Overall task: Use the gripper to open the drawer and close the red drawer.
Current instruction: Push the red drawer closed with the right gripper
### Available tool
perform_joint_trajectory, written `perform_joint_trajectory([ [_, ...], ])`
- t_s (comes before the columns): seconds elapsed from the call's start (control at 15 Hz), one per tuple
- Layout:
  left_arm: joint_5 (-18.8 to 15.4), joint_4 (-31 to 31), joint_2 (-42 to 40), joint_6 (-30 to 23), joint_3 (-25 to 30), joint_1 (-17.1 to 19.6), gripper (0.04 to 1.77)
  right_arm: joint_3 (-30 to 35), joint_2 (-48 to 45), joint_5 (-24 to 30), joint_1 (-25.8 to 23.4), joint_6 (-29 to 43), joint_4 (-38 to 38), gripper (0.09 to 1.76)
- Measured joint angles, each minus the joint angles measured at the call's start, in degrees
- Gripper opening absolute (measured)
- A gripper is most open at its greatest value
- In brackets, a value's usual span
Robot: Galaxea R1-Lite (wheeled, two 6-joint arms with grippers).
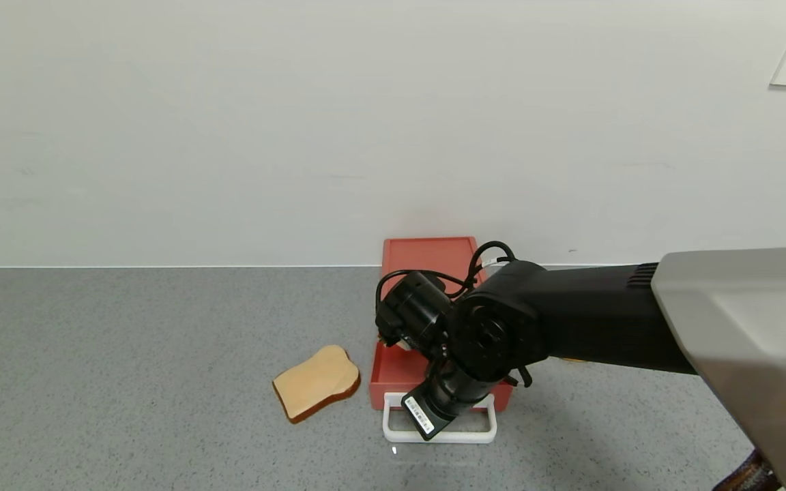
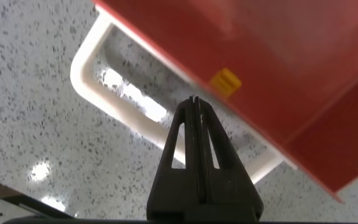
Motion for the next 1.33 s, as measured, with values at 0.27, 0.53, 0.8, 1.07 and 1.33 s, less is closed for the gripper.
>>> perform_joint_trajectory([
  [0.27,0.02,0.0,0.0,-0.02,0.0,0.0,1.72,0.23,-0.91,-2.34,0.16,1.82,3.24,0.12],
  [0.53,0.0,0.0,0.0,0.0,0.0,0.0,1.72,1.22,-2.65,-2.1,0.06,3.57,6.08,0.12],
  [0.8,-0.01,0.0,0.0,0.0,0.0,0.0,1.72,4.39,-4.57,-2.54,-1.05,3.88,6.03,0.12],
  [1.07,-0.04,0.0,0.0,0.0,0.0,0.0,1.72,5.02,-5.07,-2.86,-2.8,3.83,5.57,0.12],
  [1.33,-0.04,0.0,0.0,0.0,0.0,0.0,1.72,4.89,-4.96,-3.57,-3.56,3.72,3.25,0.12],
])
